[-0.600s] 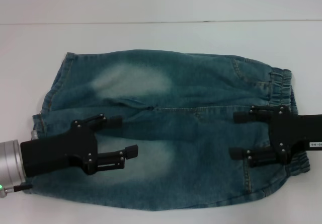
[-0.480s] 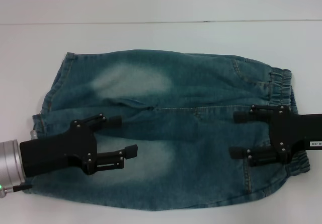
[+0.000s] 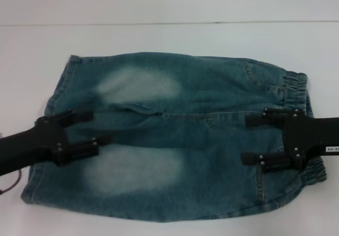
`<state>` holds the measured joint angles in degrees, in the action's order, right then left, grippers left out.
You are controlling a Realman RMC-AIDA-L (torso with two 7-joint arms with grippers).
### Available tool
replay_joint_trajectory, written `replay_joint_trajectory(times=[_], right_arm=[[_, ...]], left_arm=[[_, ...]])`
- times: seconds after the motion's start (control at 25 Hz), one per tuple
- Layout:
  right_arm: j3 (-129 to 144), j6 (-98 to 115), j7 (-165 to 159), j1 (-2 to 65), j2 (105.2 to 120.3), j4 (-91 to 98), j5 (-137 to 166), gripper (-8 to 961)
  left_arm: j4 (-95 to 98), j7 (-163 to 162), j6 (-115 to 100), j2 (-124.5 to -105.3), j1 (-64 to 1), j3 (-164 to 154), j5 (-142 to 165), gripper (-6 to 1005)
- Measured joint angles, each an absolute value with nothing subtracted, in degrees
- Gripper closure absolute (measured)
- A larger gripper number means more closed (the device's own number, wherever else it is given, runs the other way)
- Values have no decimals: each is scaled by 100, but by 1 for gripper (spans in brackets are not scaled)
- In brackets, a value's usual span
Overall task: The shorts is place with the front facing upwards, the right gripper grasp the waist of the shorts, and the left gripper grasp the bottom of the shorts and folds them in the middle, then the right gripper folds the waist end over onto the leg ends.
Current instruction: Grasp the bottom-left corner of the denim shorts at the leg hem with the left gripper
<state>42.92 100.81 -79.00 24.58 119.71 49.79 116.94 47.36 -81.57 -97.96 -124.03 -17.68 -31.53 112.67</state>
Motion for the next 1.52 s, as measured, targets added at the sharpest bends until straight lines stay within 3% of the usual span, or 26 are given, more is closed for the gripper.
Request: replay_joint_trajectory(times=[0.6,1.52], right_arm=[[4222,9923,-7889,2457,11952,4982,11708,29],[4348,9499,-7928,2582,11981,4937,11730,28]], left_arm=[[6501,-10454,-10007,-12348,-1717,-3048,12864,160],[7335,-12240,-10104,-12288,-1847,-3046,14806,187]])
